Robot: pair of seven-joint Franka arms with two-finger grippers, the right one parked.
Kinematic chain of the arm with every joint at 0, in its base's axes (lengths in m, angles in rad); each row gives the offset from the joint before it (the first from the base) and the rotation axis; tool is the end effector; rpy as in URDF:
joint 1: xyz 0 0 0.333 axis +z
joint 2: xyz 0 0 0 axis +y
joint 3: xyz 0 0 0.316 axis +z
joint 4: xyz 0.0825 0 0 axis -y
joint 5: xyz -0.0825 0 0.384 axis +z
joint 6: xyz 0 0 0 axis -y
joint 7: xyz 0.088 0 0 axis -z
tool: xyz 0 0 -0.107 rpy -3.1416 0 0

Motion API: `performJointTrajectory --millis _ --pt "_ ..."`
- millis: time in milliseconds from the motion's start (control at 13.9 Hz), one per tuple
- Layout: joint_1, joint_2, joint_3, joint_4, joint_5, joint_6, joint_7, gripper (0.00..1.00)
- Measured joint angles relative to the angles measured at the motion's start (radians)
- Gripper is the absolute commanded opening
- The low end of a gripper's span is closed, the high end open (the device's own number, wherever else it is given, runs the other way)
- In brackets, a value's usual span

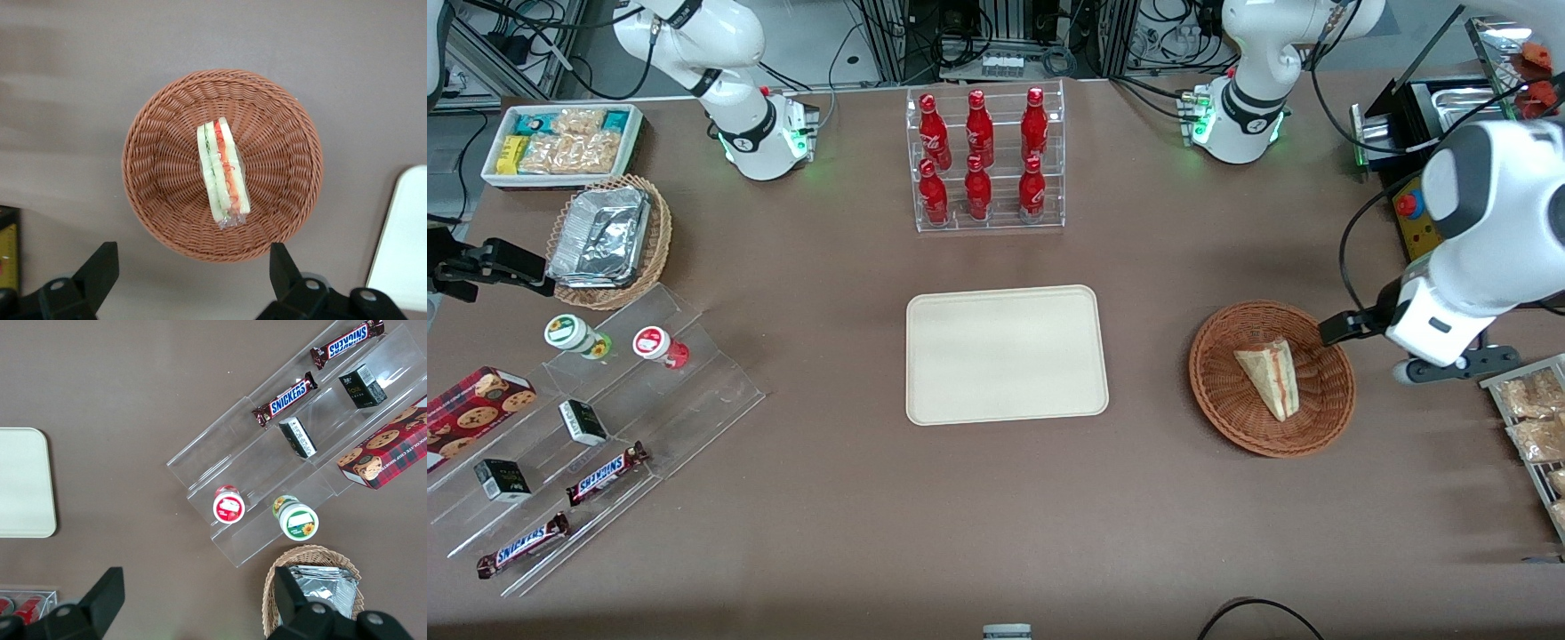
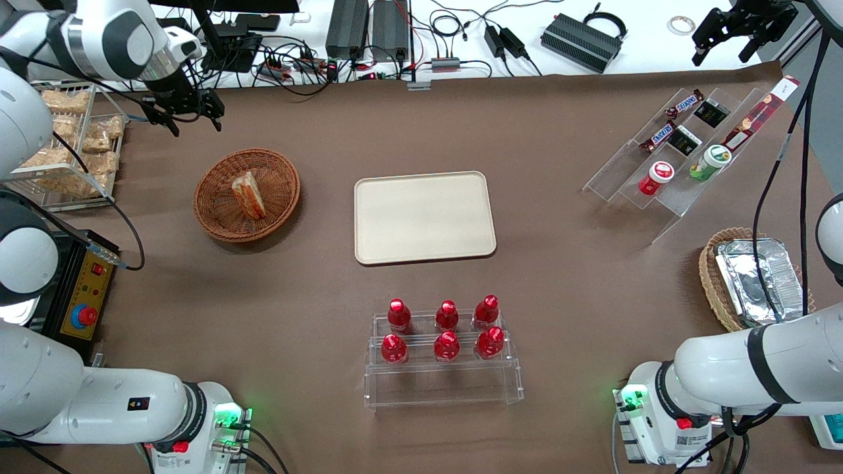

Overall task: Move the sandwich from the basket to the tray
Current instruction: 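Lower the open left gripper around the wrapped sandwich and close it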

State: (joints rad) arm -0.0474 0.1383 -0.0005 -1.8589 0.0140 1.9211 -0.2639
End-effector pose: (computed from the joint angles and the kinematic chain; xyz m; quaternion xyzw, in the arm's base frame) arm 0.5880 -0.0272 0.4375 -0.9937 -0.1051 0.0366 0.0123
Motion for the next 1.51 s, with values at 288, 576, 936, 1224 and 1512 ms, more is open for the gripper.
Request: performJointTrajectory --millis 288,576,936,1224,1512 --pt "-0.014 0.031 -0.007 -0.114 0.000 0.191 -0.138 1.00" --pt "-0.029 0.040 -0.009 -0.260 0.000 0.397 -0.199 1.00" --pt "-0.029 0.076 -0.009 -0.335 0.000 0.472 -0.203 1.00" --pt "-0.029 0.114 -0.009 -0.336 0.000 0.516 -0.203 1.00" --pt "-0.029 0.147 -0.009 -0.336 0.000 0.529 -0.203 0.25"
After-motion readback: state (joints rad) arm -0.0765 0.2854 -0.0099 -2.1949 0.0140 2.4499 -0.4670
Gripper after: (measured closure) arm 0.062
